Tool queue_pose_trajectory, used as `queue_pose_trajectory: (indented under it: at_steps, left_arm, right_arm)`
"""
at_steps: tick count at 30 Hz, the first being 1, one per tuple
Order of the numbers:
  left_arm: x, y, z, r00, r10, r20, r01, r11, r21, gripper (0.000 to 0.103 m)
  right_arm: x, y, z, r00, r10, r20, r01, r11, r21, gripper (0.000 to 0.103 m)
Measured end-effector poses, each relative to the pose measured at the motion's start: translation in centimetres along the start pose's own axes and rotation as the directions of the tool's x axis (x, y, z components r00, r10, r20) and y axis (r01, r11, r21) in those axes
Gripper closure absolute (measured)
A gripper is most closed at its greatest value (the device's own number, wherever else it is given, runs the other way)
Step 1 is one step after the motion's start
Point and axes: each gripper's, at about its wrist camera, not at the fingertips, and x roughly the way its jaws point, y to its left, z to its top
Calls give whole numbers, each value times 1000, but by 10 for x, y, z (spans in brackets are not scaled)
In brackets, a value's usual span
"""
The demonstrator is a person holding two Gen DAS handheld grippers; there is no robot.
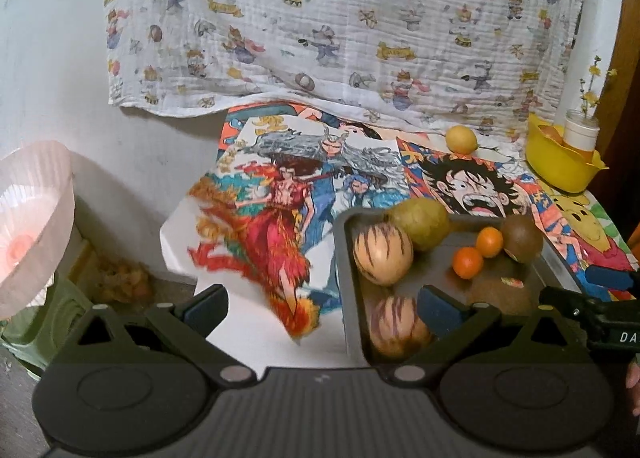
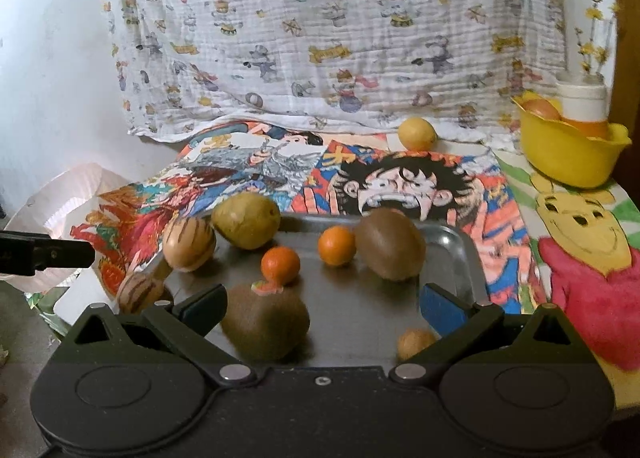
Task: Organize fruits
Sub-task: 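Move both tools toward the yellow lemon on the cloth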
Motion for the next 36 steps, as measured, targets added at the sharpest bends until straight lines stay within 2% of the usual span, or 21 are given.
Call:
queue_pose_trajectory:
  at_steps: [12, 17, 22, 28, 36]
  left_arm:
    - [40, -10, 42, 998, 8, -61, -8, 1000, 2, 1]
    - [60, -22, 60, 997, 15, -74, -12, 999, 41, 1]
    - [78, -43, 81, 997, -18, -80, 26, 994, 104, 1]
    - [97, -69, 101, 995, -51, -87, 66, 981, 184, 1]
    - [118, -84, 122, 991, -90, -103, 111, 969, 222, 1]
  right_arm:
    - [32, -25, 28, 1000, 14, 15, -14, 999, -37, 1]
    - [42, -42, 35, 1000, 2, 4, -2, 999, -39, 1]
    - [50, -61, 45, 1000, 8, -16, -9, 1000, -21, 1]
    - [57, -72, 56, 999, -38, -12, 37, 997, -65, 1]
    - [67, -81, 68, 997, -74, -13, 72, 993, -90, 1]
